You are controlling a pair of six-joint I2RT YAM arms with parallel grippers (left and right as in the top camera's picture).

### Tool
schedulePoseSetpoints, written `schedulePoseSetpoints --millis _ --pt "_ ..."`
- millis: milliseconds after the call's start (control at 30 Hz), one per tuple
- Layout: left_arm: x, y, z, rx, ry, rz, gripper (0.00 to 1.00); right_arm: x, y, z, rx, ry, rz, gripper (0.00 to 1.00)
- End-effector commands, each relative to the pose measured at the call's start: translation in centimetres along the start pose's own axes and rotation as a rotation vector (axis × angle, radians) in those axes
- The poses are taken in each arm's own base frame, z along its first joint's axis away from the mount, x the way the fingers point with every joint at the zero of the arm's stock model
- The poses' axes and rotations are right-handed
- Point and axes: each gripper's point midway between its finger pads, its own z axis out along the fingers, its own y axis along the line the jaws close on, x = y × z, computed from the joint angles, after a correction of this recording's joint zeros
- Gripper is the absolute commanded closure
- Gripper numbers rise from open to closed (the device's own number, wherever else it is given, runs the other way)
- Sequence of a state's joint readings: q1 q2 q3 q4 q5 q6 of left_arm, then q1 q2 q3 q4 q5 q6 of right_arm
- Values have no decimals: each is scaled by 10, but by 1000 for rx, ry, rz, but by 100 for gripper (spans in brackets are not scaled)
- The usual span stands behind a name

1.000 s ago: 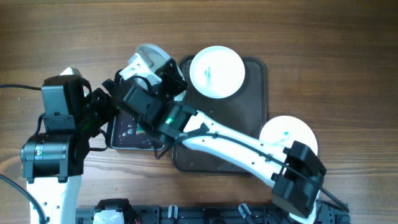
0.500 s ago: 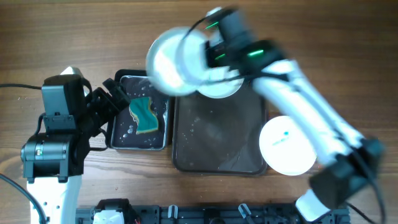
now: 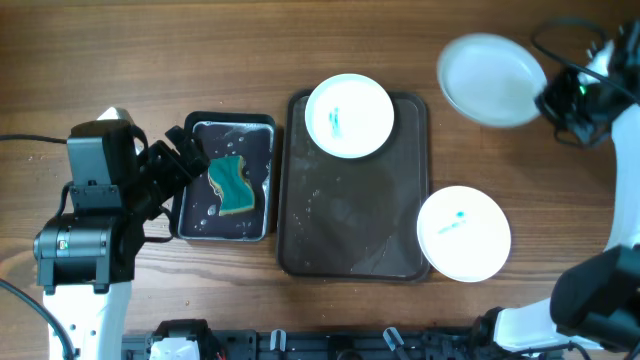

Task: Clean dirty plates on tray and stack at the side
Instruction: 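Carry the plate right and set it on the table with the right gripper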

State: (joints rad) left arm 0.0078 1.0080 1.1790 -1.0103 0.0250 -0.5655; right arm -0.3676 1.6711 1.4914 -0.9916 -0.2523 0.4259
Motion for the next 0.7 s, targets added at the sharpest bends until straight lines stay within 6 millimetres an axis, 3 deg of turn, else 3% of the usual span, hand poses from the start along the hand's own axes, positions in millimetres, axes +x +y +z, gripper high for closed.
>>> schedulePoseSetpoints --millis 0,100,233,333,467,600,667 --pt "-4 -5 -4 17 -11 5 0 20 -45 41 47 69 77 96" --pt "-4 -5 -4 17 -11 5 0 33 -60 63 52 73 84 95" --pt "-4 -5 -4 17 -11 5 0 43 -60 82 35 62 54 96" --pt "-4 -5 -4 17 -11 5 0 43 -60 88 67 34 29 96" --pt "-4 -5 -4 17 -11 5 0 32 -79 86 199 -36 34 95" --pt "-4 -5 -4 17 -11 5 0 34 -61 79 115 -17 3 63" --pt "-4 -5 -4 17 -11 5 0 34 -47 69 50 -15 -2 59"
